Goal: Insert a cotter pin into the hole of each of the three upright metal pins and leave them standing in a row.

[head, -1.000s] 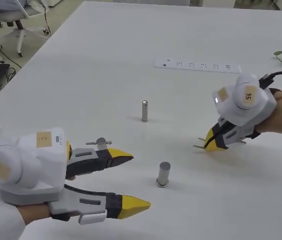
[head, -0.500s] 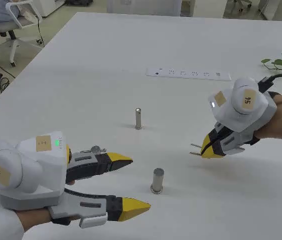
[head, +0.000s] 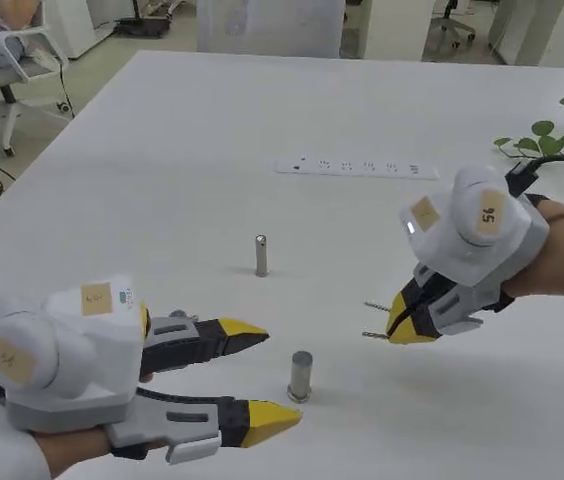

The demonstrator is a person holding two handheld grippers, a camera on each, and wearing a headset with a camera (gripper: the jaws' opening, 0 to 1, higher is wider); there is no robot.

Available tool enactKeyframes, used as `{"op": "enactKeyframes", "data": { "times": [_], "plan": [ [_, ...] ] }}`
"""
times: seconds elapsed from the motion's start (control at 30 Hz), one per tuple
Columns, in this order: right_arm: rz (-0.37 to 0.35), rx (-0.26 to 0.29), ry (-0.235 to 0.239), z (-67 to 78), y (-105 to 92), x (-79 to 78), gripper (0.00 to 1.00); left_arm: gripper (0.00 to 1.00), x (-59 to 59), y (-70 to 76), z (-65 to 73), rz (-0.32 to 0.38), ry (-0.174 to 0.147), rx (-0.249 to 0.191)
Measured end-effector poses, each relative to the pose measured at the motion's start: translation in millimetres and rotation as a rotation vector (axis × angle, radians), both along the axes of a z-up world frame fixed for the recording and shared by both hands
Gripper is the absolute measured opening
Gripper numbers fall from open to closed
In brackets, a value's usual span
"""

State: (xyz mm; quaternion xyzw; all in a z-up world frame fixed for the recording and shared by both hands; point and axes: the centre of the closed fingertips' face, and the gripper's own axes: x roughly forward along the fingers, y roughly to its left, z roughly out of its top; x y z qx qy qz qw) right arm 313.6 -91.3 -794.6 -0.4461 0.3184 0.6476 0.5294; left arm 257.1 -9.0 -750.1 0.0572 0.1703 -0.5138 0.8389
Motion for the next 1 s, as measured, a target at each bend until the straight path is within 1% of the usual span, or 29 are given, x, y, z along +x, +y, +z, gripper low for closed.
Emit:
{"op": "enactKeyframes", "data": {
  "times": [0.2, 0.33, 0.4, 0.6, 0.7, 0.77, 0.83, 0.9, 1.0],
  "plan": [
    [0.025, -0.005, 0.004, 8.4, 5.6, -15.4, 0.02, 0.45, -2.3, -6.6, 4.1, -0.016, -0.013, 0.001],
    [0.04, -0.006, 0.003, 13.3, 9.2, -23.0, 0.02, 0.44, -3.0, -8.7, 4.8, -0.029, -0.023, 0.004],
    [0.045, -0.008, 0.004, 13.8, 9.9, -24.6, 0.02, 0.43, -3.3, -9.8, 5.1, -0.035, -0.027, 0.007],
    [0.062, -0.019, 0.012, 17.9, 13.1, -36.2, 0.02, 0.4, -5.2, -15.1, 5.4, -0.057, -0.035, 0.013],
    [0.069, -0.021, 0.014, 20.4, 15.8, -40.9, 0.02, 0.37, -7.3, -19.9, 2.3, -0.081, -0.04, 0.033],
    [0.071, -0.022, 0.019, 21.5, 17.8, -43.6, 0.02, 0.34, -7.3, -23.8, -0.2, -0.093, -0.051, 0.051],
    [0.075, -0.026, 0.022, 22.1, 19.3, -46.1, 0.02, 0.32, -6.7, -28.9, 0.1, -0.097, -0.053, 0.05],
    [0.077, -0.031, 0.029, 23.0, 20.3, -49.1, 0.02, 0.29, -5.0, -32.9, 1.5, -0.101, -0.067, 0.049],
    [0.081, -0.039, 0.037, 24.8, 21.0, -52.6, 0.02, 0.27, -2.9, -38.6, 1.7, -0.11, -0.078, 0.054]
  ]
}}
